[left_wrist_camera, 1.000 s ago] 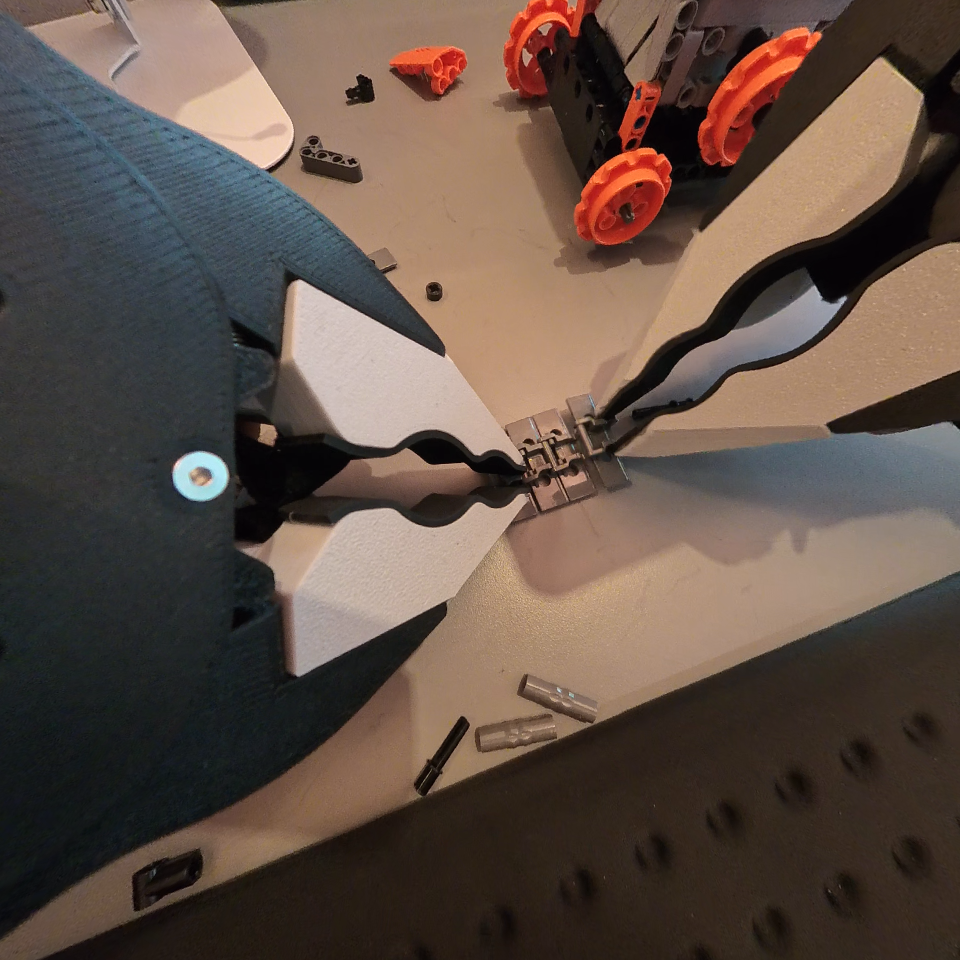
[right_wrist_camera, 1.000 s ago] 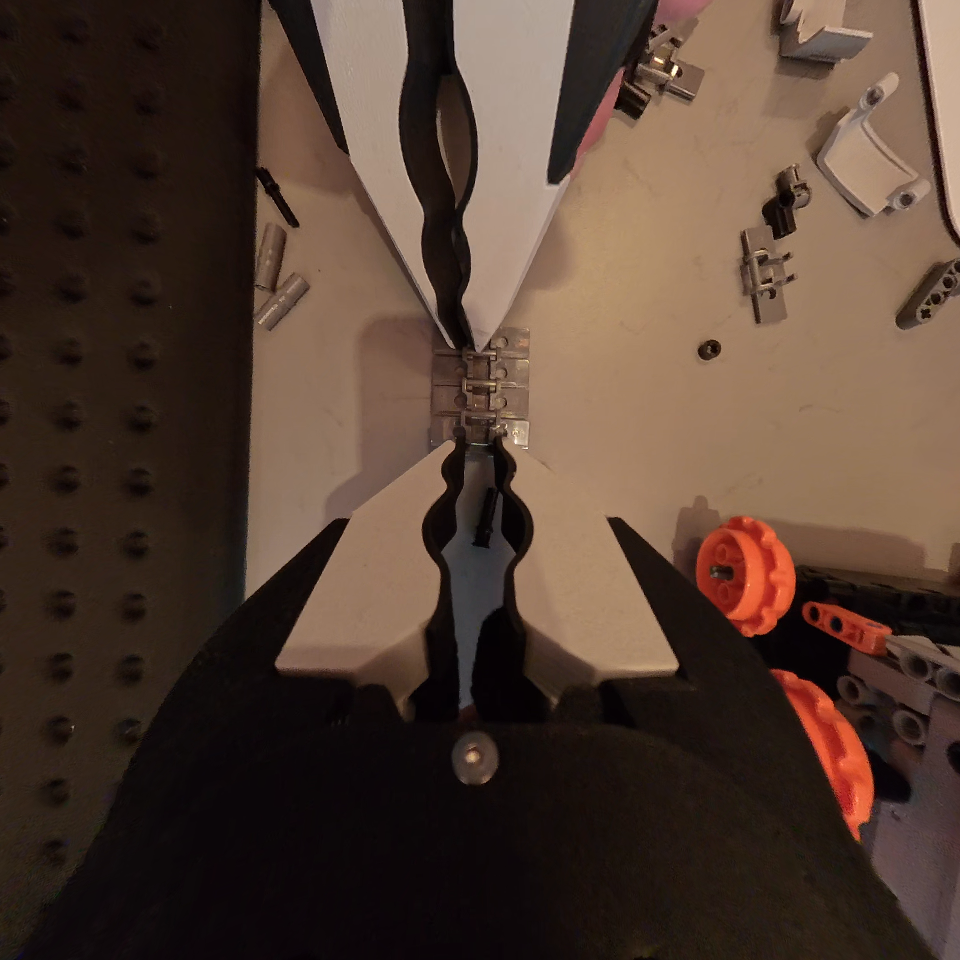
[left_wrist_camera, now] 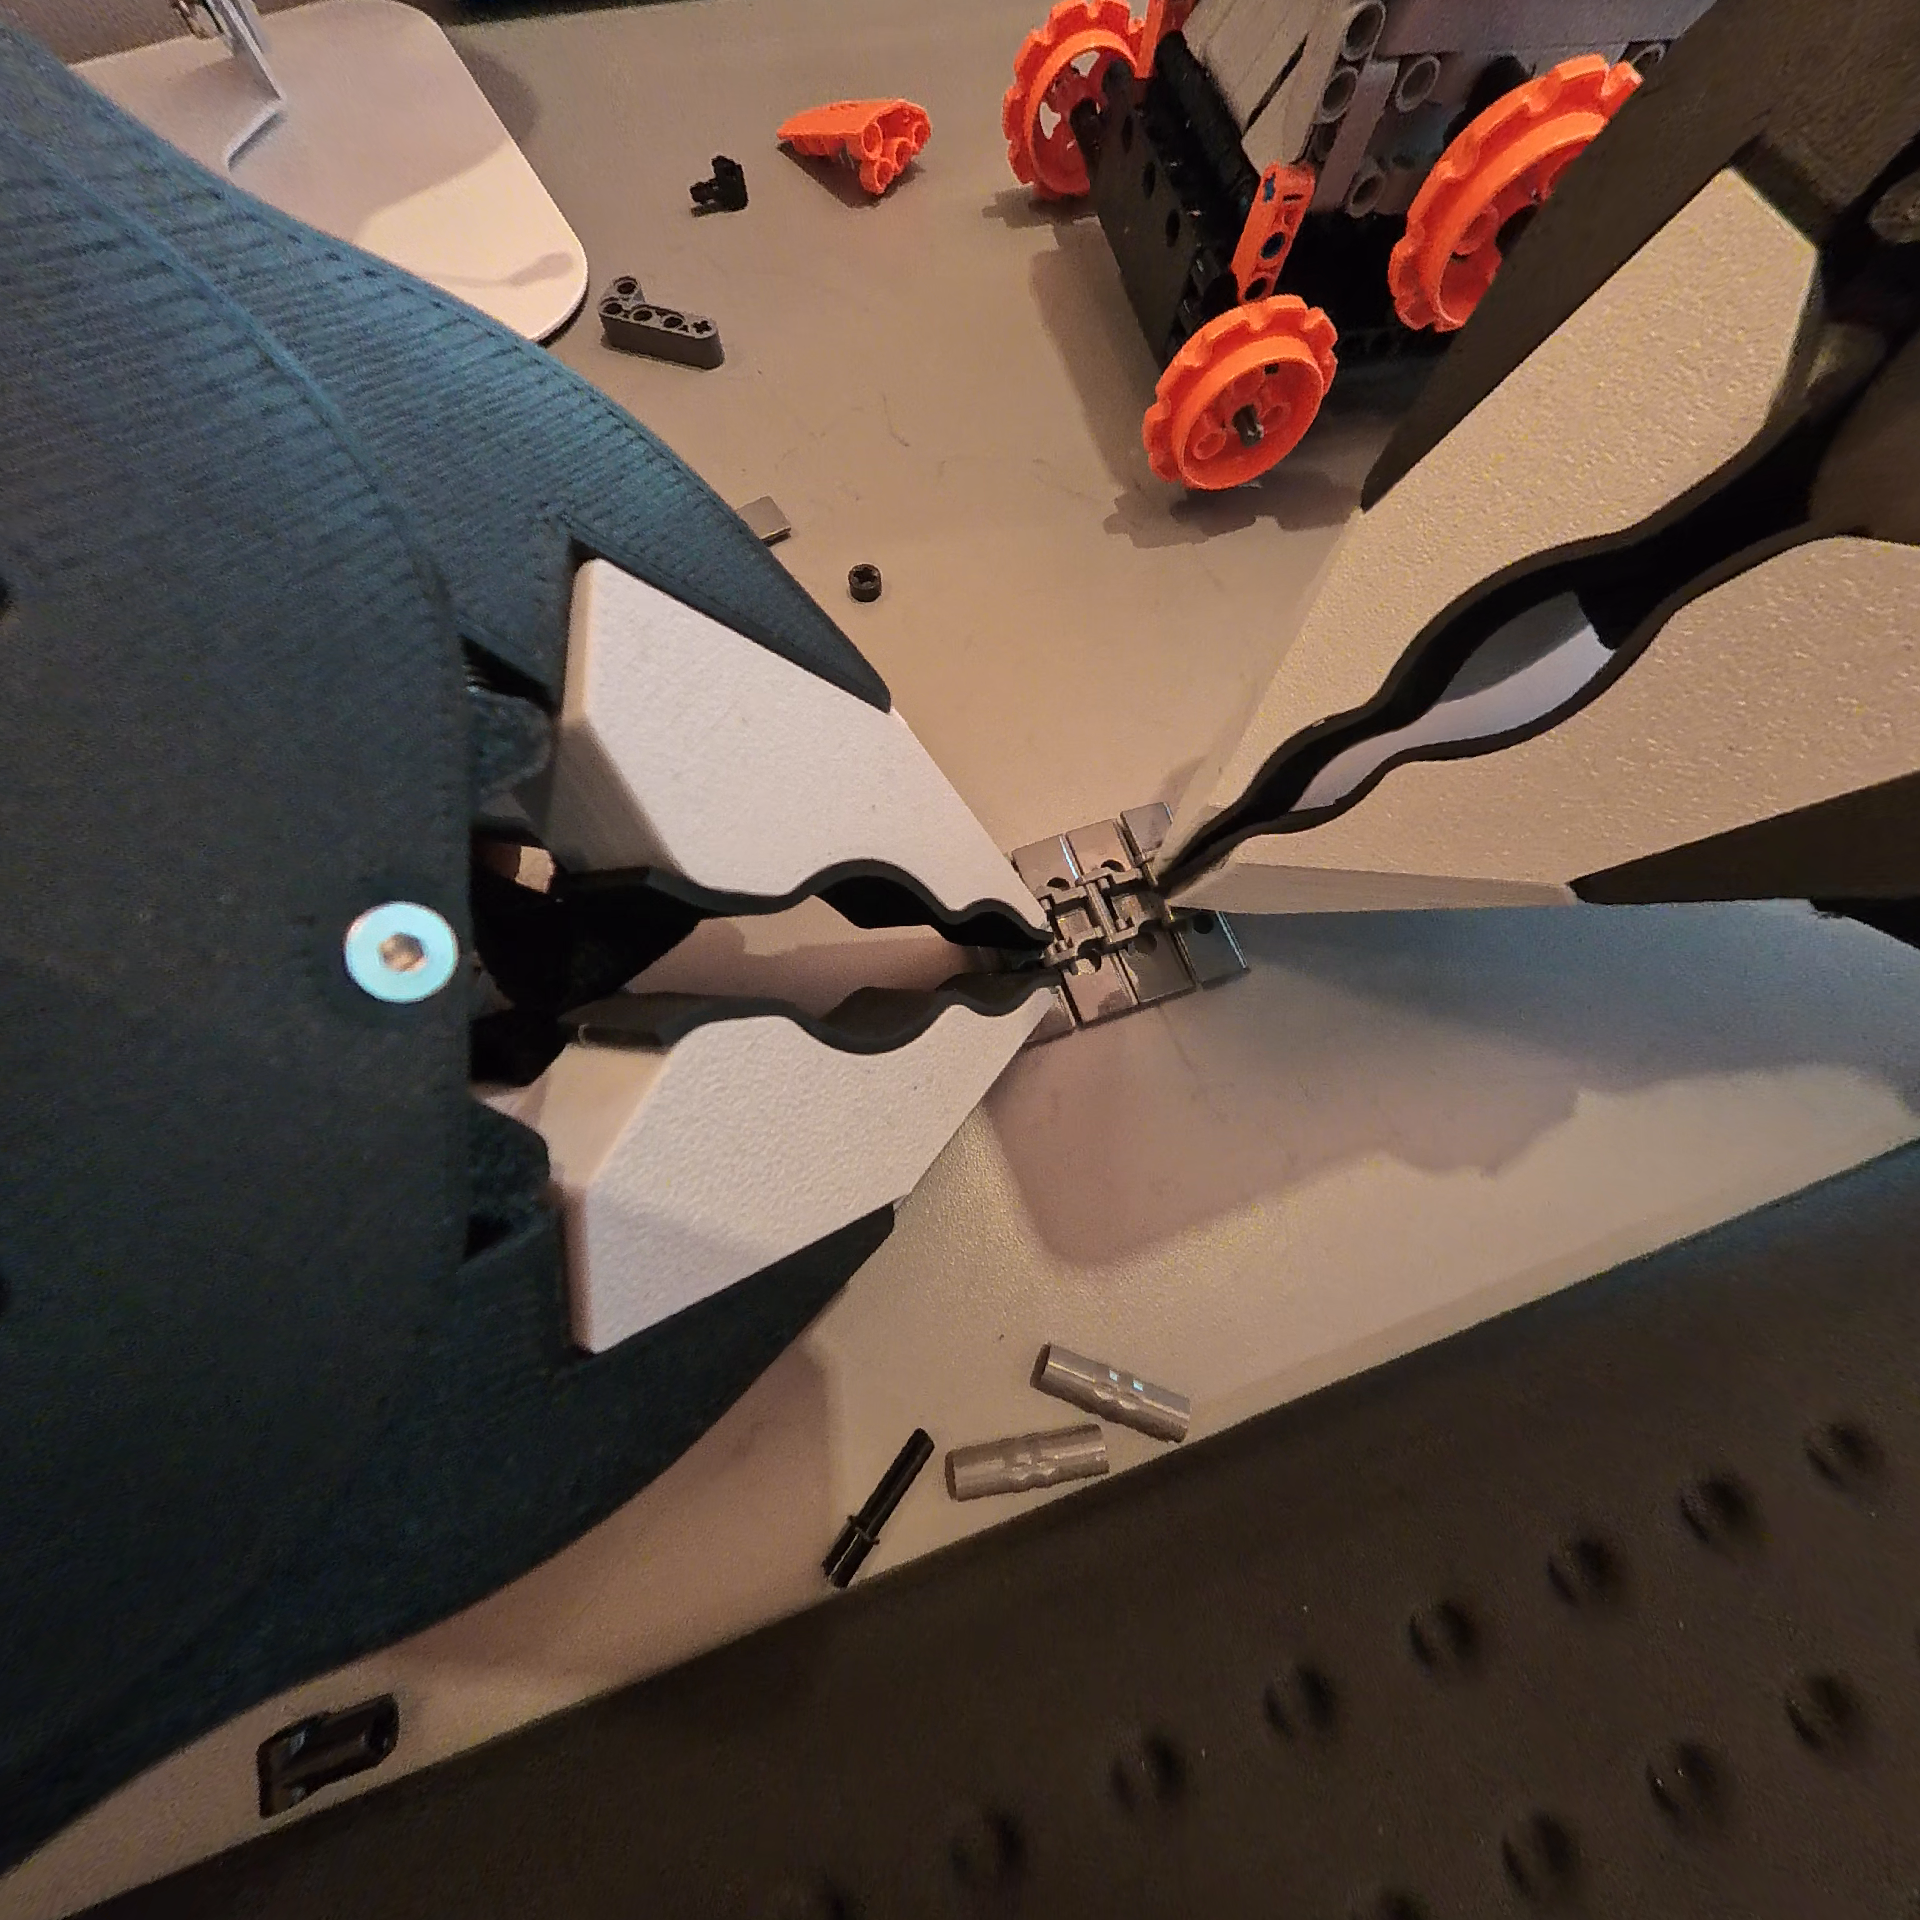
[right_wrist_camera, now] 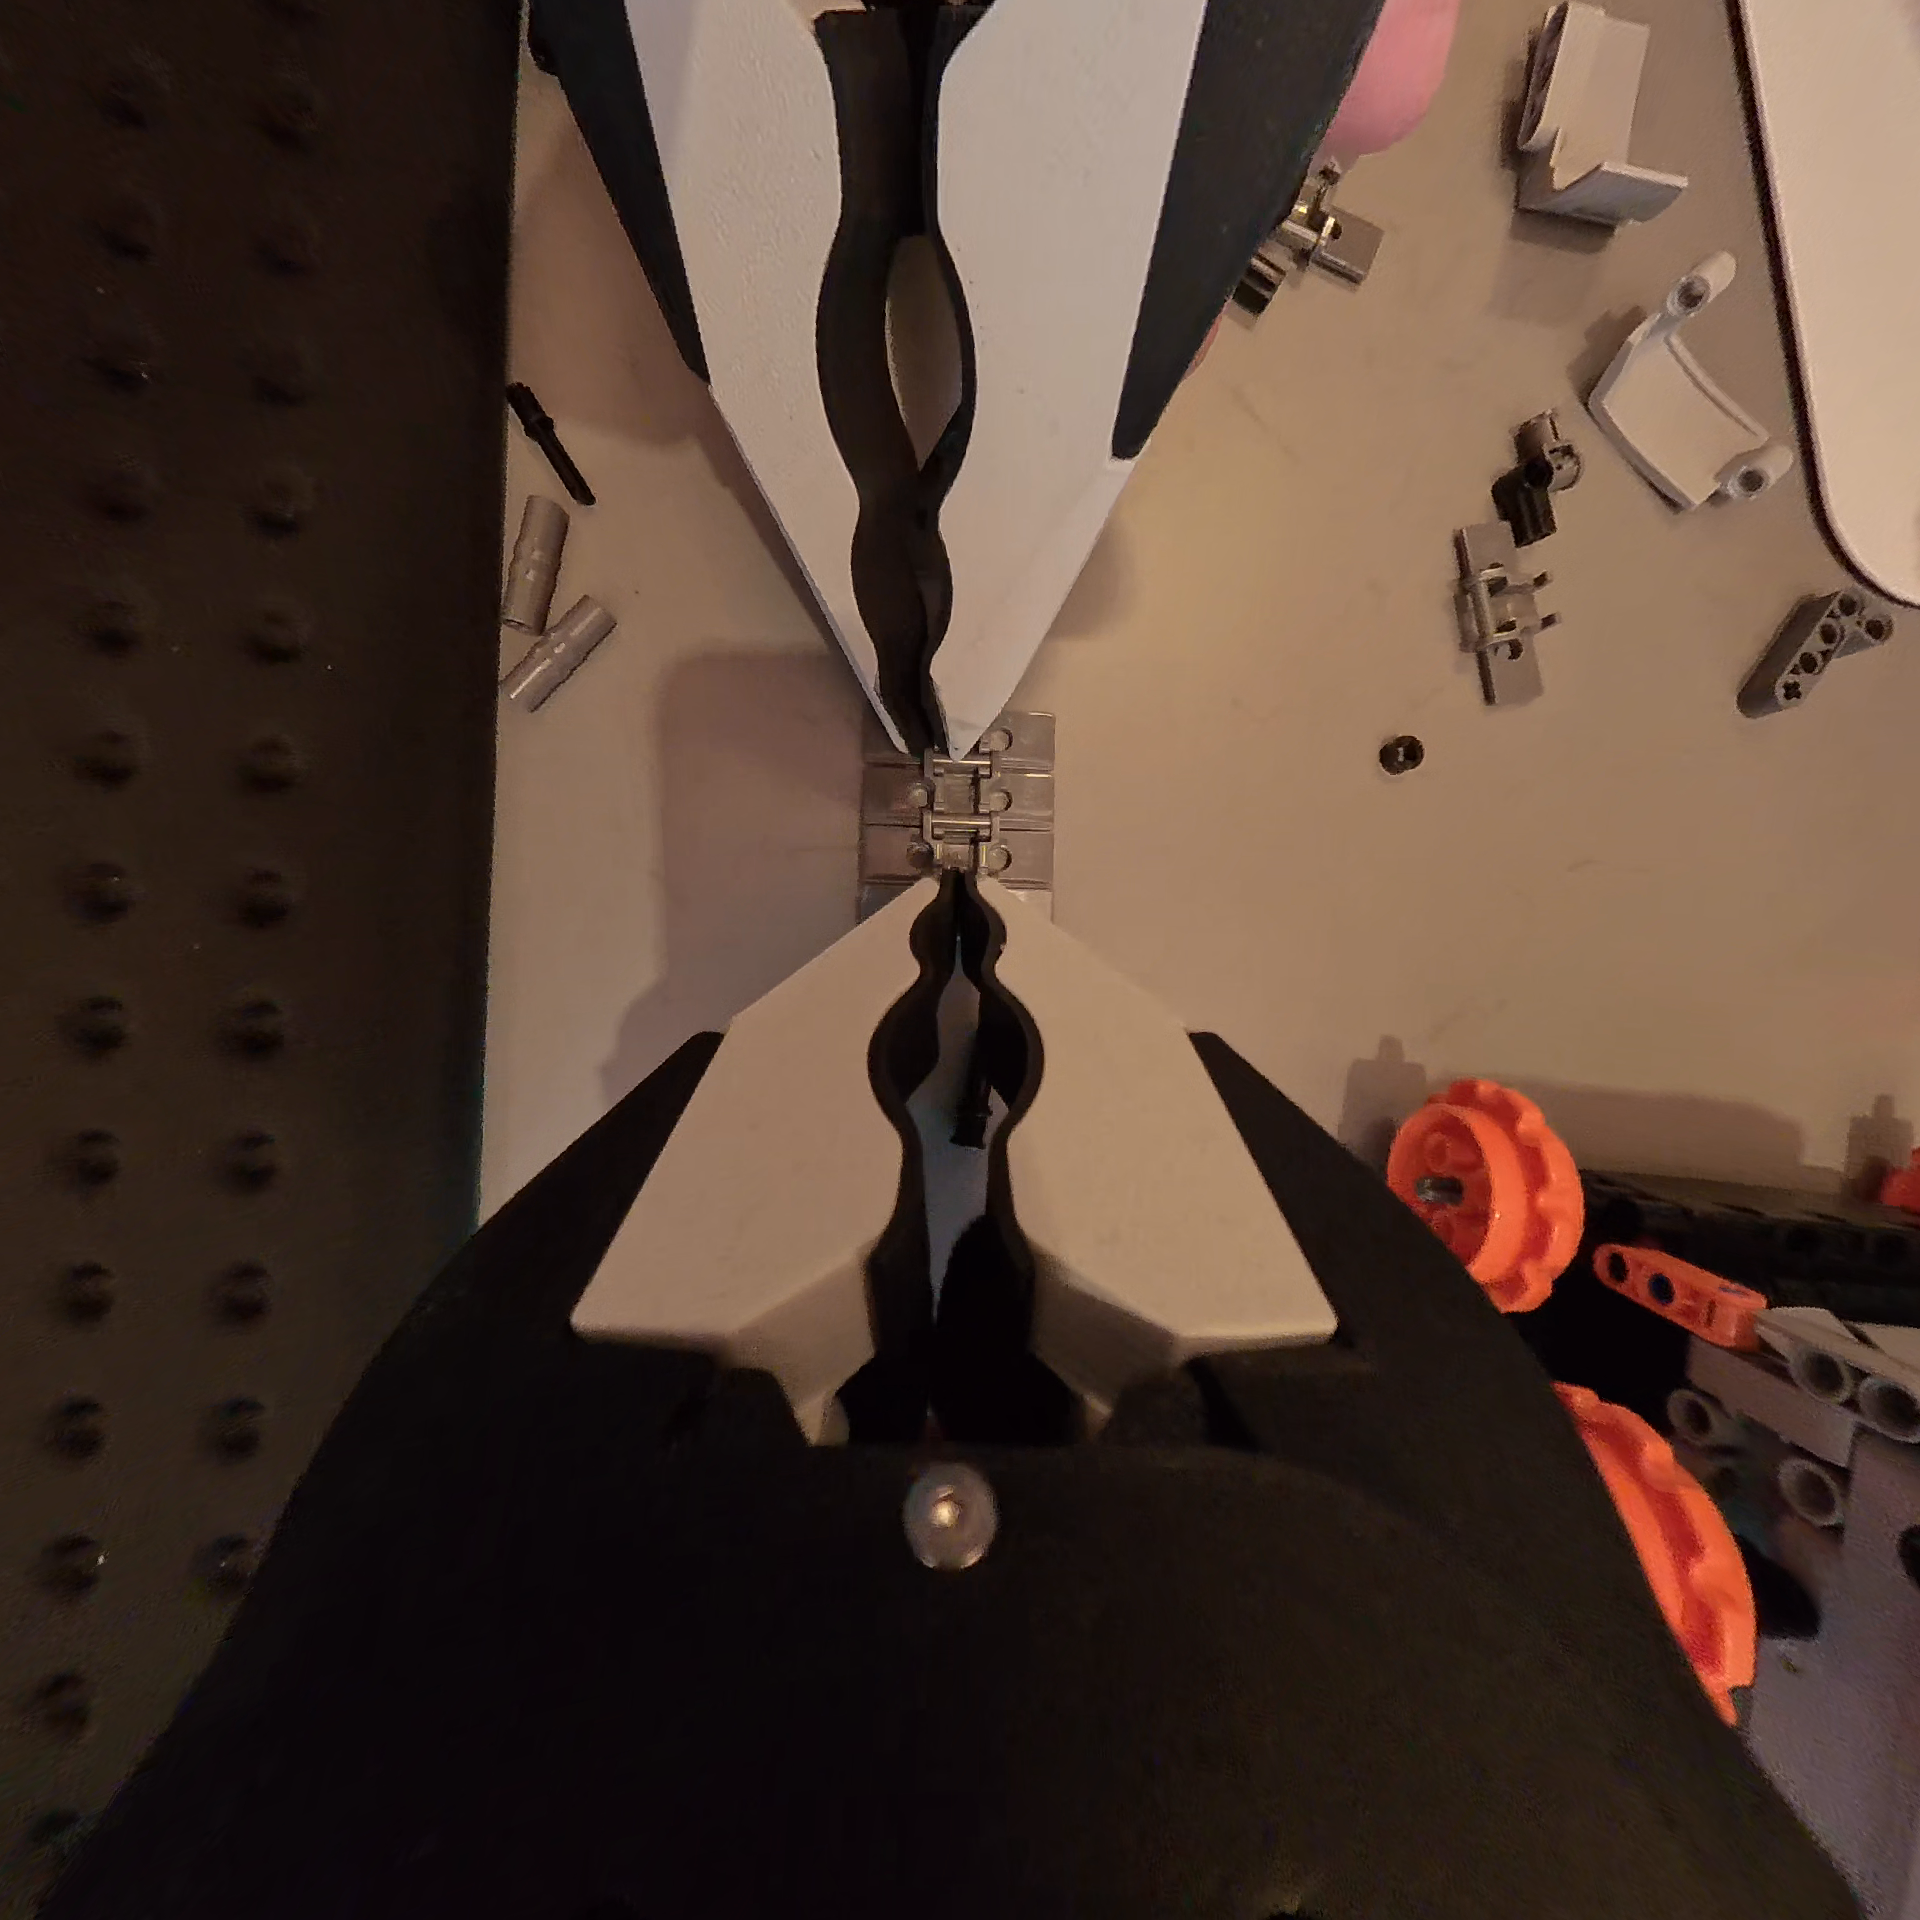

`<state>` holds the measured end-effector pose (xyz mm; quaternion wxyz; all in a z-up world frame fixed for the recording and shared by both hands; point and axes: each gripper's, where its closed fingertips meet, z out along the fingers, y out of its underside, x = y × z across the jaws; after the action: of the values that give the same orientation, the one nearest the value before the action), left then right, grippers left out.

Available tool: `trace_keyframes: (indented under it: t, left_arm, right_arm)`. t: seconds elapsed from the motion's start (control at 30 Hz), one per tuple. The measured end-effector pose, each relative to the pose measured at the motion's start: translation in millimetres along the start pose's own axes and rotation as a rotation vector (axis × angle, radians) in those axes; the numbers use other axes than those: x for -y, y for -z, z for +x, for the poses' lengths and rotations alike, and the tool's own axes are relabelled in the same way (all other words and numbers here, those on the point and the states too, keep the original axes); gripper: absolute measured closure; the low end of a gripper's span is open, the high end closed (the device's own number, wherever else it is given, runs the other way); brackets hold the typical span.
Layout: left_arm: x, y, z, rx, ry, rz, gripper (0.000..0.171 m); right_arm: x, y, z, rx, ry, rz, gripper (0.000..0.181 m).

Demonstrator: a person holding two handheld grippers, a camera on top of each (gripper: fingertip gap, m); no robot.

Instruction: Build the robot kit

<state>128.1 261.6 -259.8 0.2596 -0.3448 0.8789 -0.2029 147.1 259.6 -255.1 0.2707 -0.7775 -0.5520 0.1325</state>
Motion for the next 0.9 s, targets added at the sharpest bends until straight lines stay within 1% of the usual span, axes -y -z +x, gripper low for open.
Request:
trace_keyframes:
  t: [0.2,0.33,0.53,0.8,0.9]
  left_arm:
    - [-0.1,0.1,-0.1,-0.006,0.006,0.002,0.168]
    - [-0.5,0.2,-0.4,-0.009,0.013,0.003,0.169]
    - [-0.9,0.1,-0.5,-0.004,0.016,-0.015,0.169]
    - [-0.8,-0.1,-0.2,-0.015,0.033,0.005,0.169]
    - [-0.8,0.1,-0.4,-0.020,0.037,0.014,0.169]
  right_arm:
    - [-0.7,-0.1,-0.1,0.024,-0.054,-0.036,0.181]
    - [-0.7,-0.2,-0.1,0.059,-0.074,-0.088,0.181]
    - [-1.1,0.1,0.1,0.112,-0.046,-0.210,0.181]
    - [-2.4,-1.5,-0.5,0.172,0.013,-0.381,0.181]
    - [-2.2,-1.7,0.4,0.166,0.015,-0.385,0.181]
